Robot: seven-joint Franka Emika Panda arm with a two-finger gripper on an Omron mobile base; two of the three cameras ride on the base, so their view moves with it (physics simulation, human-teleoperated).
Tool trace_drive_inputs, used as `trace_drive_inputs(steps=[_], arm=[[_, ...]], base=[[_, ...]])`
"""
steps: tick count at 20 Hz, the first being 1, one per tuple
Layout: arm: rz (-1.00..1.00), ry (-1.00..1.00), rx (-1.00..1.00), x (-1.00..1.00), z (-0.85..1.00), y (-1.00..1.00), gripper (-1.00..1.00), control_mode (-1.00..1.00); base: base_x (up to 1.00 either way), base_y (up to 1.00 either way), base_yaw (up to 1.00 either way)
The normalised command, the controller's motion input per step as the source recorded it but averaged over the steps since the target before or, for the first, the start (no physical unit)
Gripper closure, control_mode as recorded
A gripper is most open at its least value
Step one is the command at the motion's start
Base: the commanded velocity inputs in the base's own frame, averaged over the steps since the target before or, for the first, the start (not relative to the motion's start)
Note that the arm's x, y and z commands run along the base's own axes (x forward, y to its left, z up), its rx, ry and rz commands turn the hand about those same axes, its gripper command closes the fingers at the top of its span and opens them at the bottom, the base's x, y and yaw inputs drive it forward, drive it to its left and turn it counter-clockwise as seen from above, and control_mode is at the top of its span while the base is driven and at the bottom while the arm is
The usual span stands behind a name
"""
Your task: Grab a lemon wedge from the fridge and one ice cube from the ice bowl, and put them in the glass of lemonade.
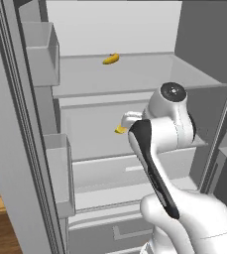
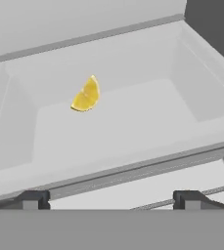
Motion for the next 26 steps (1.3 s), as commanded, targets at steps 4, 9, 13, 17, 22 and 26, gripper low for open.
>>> trace_drive_inputs(steps=[4,9,13,17,22,26], arm=[[0.00,0.13,-0.02,0.72,-0.42,0.10,-1.00,-1.00],[0.00,0.18,-0.02,0.41,-0.51,0.10,-1.00,-1.00],[0.00,0.05,-0.02,0.32,-0.38,0.25,-1.00,-1.00],[-0.03,0.00,0.00,0.49,-0.20,0.11,-1.00,-1.00],[-0.04,0.00,0.00,0.65,-0.01,0.03,-1.00,-1.00],[-0.06,0.00,0.00,0.49,0.00,0.01,-1.00,-1.00]], base=[[0.00,0.00,0.00],[0.00,0.00,0.00],[0.00,0.00,0.00],[0.00,0.00,0.00],[0.00,0.00,0.00],[0.00,0.00,0.00]])
